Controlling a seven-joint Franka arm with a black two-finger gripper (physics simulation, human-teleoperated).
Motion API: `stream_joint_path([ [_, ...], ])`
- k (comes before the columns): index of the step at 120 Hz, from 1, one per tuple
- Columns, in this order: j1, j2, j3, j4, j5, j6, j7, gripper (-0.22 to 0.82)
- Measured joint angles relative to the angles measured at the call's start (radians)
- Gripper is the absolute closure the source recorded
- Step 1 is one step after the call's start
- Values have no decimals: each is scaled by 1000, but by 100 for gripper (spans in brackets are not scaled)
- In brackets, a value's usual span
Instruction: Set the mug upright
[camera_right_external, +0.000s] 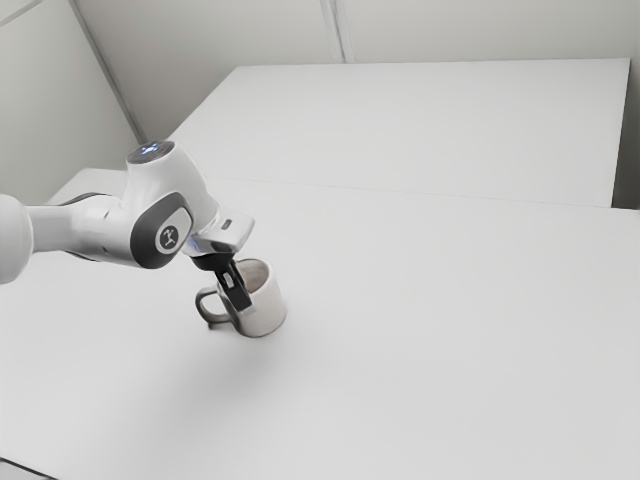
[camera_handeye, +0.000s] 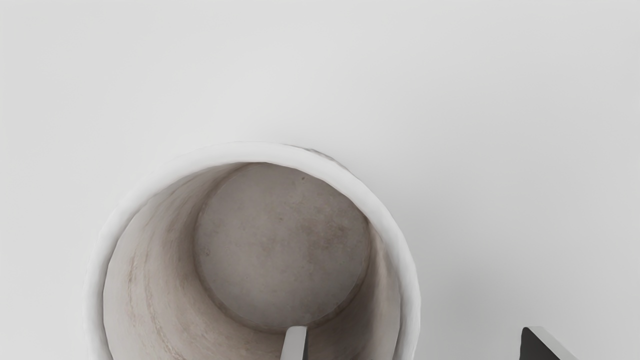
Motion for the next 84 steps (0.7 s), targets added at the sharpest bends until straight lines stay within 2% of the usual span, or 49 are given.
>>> stream_joint_path([
  [18,-9,-6,2,8,-2,-15,-10,8],
  [44,-6,-60,18,69,-5,-154,-174,3],
  [63,-5,-72,16,231,4,-278,-300,1],
  [75,5,-61,6,382,35,-375,-365,1],
  [79,27,-50,-13,432,41,-409,-384,1],
  [84,91,-38,-70,486,46,-449,-407,1],
])
